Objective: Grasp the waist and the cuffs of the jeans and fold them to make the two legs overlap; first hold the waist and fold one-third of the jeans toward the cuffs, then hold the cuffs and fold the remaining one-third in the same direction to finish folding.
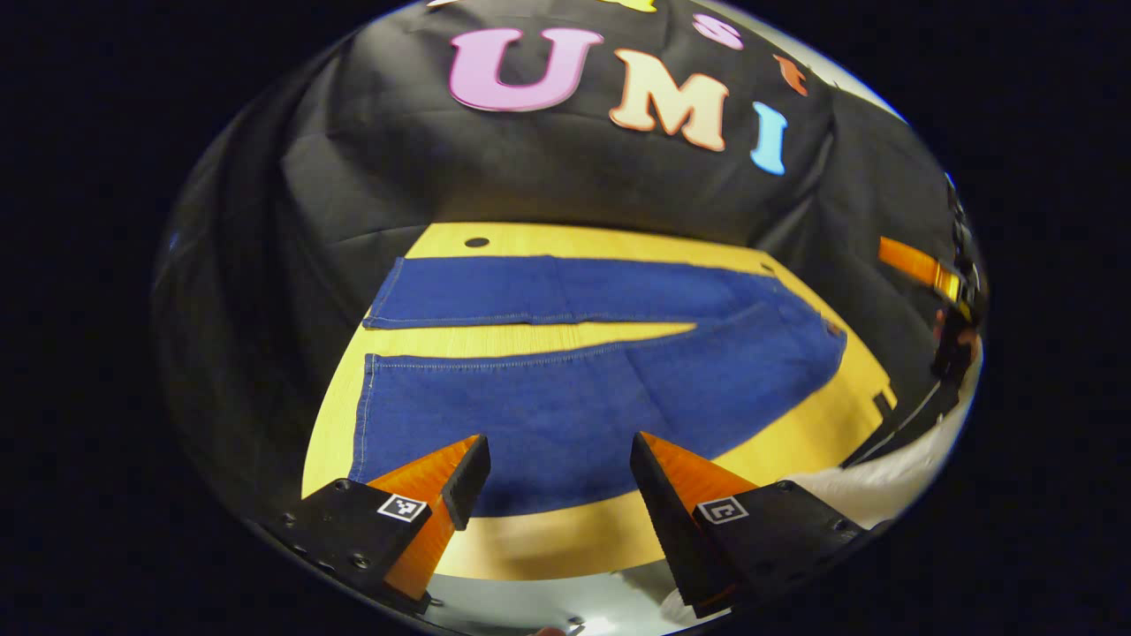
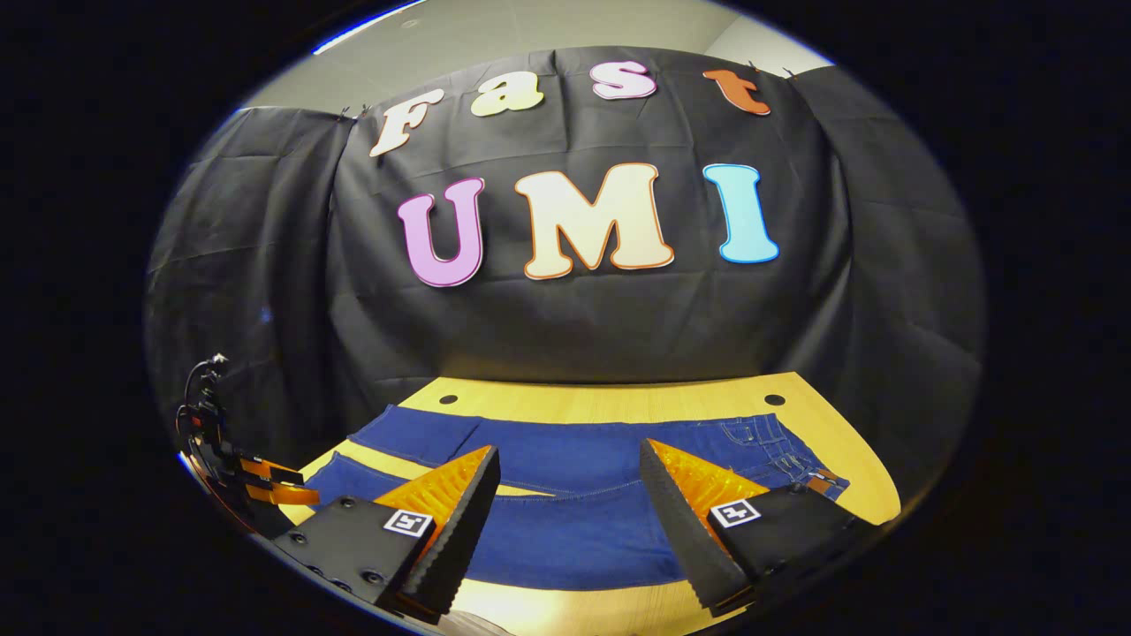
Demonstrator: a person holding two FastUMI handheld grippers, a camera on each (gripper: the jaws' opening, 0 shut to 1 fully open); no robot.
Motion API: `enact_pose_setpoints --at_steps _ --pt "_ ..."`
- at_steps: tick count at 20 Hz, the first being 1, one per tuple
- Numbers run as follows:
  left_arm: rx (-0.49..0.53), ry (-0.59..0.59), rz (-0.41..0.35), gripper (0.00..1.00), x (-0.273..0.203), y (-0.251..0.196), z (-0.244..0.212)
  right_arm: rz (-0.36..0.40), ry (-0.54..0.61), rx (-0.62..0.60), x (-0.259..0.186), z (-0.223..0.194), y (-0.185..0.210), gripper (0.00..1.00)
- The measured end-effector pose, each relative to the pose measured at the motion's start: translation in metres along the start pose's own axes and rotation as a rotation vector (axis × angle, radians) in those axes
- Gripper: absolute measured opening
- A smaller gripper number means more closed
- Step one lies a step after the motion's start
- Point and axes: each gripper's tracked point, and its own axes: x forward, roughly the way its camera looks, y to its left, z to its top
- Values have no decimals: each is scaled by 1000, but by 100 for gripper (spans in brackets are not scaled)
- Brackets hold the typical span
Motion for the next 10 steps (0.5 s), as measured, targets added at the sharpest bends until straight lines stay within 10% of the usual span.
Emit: enact_pose_setpoints --at_steps 10 --pt "445 376 -111 95 -2 45 -59 9 132 -29 -9 -43 -10 98"
